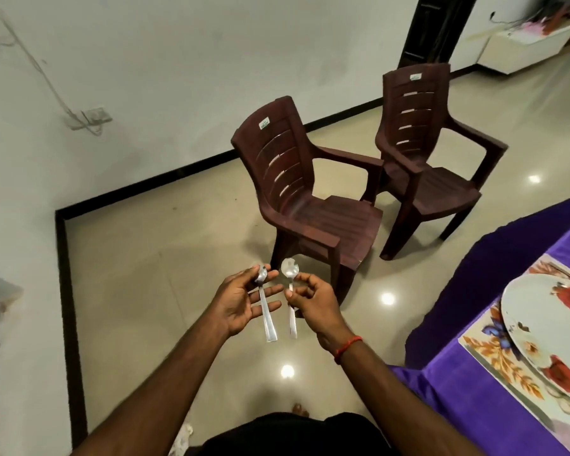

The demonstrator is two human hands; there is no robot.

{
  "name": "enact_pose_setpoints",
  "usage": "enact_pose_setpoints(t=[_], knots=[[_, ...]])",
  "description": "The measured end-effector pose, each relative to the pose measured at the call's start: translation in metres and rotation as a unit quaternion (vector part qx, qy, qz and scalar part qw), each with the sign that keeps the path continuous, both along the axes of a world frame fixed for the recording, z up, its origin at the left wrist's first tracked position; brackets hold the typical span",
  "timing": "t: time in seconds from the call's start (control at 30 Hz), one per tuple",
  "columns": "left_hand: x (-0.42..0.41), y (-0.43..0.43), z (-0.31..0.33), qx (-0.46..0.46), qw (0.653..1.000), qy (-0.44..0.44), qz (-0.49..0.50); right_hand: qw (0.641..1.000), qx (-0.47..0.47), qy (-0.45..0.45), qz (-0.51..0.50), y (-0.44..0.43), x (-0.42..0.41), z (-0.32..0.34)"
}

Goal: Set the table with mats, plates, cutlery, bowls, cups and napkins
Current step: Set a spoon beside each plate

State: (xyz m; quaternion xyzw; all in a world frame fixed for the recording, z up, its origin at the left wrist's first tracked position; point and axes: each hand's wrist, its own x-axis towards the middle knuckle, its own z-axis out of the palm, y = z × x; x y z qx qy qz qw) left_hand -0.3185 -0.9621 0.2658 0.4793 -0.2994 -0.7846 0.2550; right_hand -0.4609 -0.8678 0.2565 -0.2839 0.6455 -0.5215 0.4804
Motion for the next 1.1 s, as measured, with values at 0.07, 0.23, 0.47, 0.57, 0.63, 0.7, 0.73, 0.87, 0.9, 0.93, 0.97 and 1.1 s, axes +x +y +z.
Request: enact_pose_setpoints(t=[0.07, 0.23, 0.47, 0.57, 0.63, 0.7, 0.73, 0.87, 0.9, 0.93, 0.97, 1.1], knots=[[-0.017, -0.018, -0.002, 0.008, 1.000, -0.001, -0.018, 0.999, -0.009, -0.009, -0.032, -0.014, -0.011, -0.002], [-0.058, -0.049, -0.012, 0.034, 0.995, -0.007, -0.093, 0.994, 0.002, -0.019, -0.108, -0.031, -0.037, -0.009], [-0.129, -0.103, -0.024, 0.054, 0.974, -0.015, -0.219, 0.973, 0.002, 0.001, -0.230, -0.053, -0.082, -0.011], [-0.164, -0.127, -0.024, 0.054, 0.958, -0.012, -0.282, 0.955, -0.008, 0.010, -0.295, -0.064, -0.103, -0.008], [-0.186, -0.141, -0.021, 0.049, 0.946, -0.010, -0.321, 0.946, -0.007, 0.009, -0.323, -0.070, -0.113, -0.006], [-0.207, -0.151, -0.016, 0.050, 0.931, -0.011, -0.360, 0.934, 0.001, 0.012, -0.356, -0.074, -0.122, -0.006], [-0.217, -0.155, -0.016, 0.050, 0.924, -0.014, -0.380, 0.927, 0.009, 0.016, -0.375, -0.076, -0.126, -0.006], [-0.253, -0.164, -0.019, 0.061, 0.892, -0.017, -0.447, 0.892, 0.035, 0.029, -0.450, -0.076, -0.133, -0.011], [-0.262, -0.162, -0.021, 0.067, 0.884, -0.022, -0.461, 0.883, 0.044, 0.031, -0.467, -0.072, -0.134, -0.013], [-0.271, -0.158, -0.023, 0.072, 0.878, -0.026, -0.473, 0.875, 0.051, 0.031, -0.481, -0.068, -0.136, -0.013], [-0.278, -0.155, -0.024, 0.074, 0.871, -0.029, -0.485, 0.868, 0.055, 0.029, -0.493, -0.063, -0.138, -0.013], [-0.317, -0.132, -0.023, 0.080, 0.836, -0.031, -0.542, 0.837, 0.067, 0.030, -0.543, -0.042, -0.155, -0.008]])
